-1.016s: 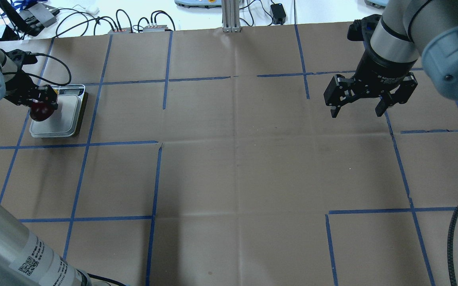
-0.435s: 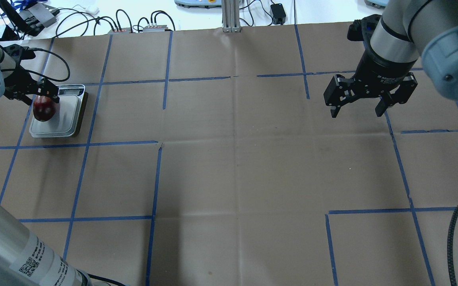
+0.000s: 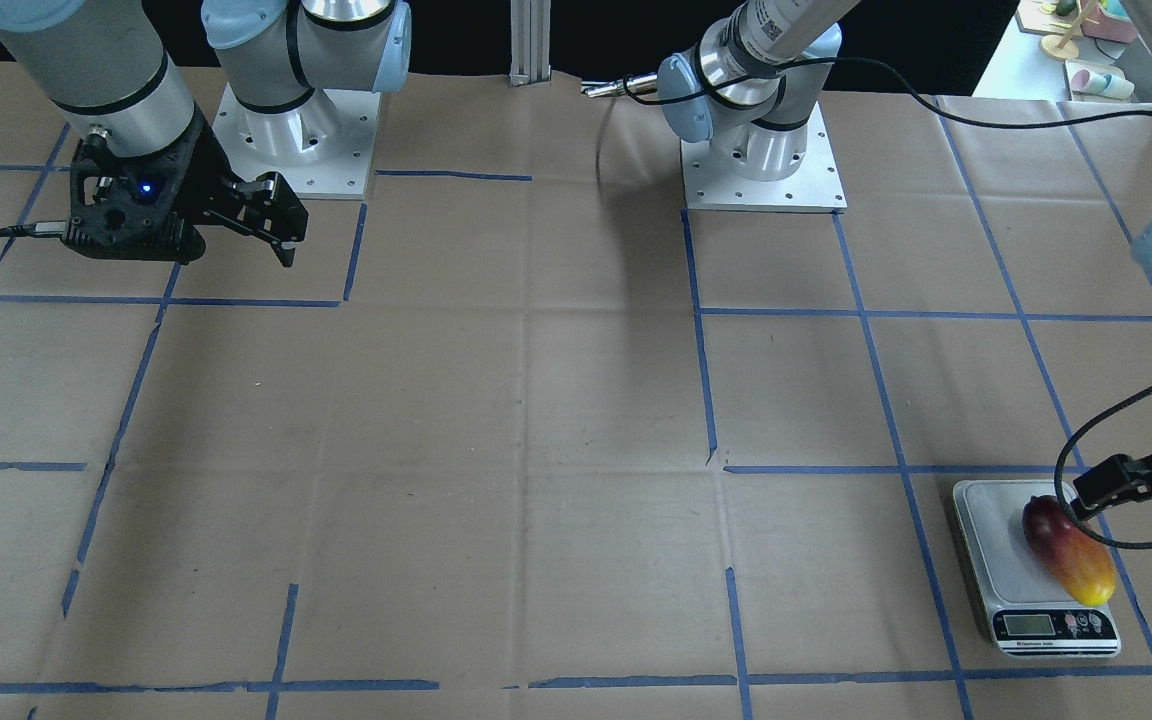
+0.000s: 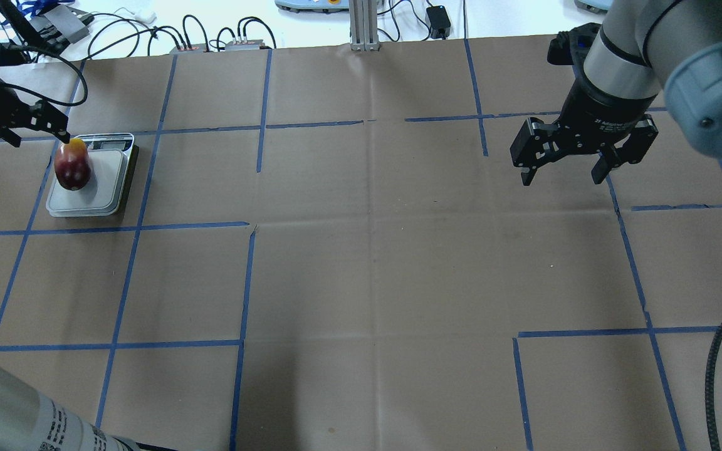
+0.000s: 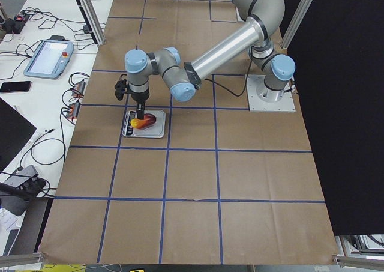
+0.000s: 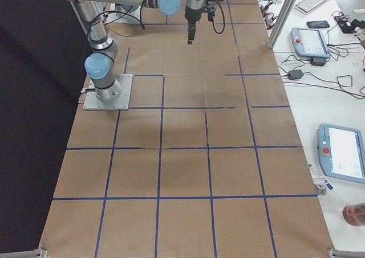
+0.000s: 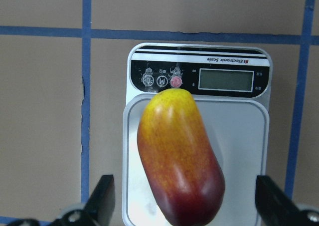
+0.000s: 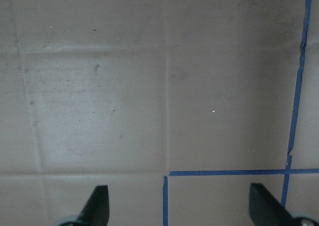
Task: Weigh mango
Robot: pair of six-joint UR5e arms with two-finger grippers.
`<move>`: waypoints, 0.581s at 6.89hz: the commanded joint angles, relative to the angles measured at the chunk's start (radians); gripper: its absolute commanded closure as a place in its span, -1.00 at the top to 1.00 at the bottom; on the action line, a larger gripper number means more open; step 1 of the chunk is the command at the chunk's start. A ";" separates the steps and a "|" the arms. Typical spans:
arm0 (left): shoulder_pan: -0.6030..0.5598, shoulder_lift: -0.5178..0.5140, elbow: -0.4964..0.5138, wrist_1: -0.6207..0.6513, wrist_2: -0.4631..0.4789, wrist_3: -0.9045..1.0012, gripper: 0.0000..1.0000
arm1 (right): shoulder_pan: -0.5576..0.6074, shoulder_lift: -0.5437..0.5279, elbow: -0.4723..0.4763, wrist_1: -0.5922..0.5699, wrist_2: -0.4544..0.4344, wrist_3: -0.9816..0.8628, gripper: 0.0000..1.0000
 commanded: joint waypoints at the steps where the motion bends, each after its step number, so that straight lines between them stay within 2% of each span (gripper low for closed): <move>1: -0.113 0.167 0.000 -0.194 0.006 -0.197 0.99 | 0.000 0.000 0.000 0.000 0.000 0.000 1.00; 4: -0.342 0.284 -0.002 -0.350 -0.002 -0.496 0.99 | 0.000 0.000 0.000 0.000 0.000 0.000 1.00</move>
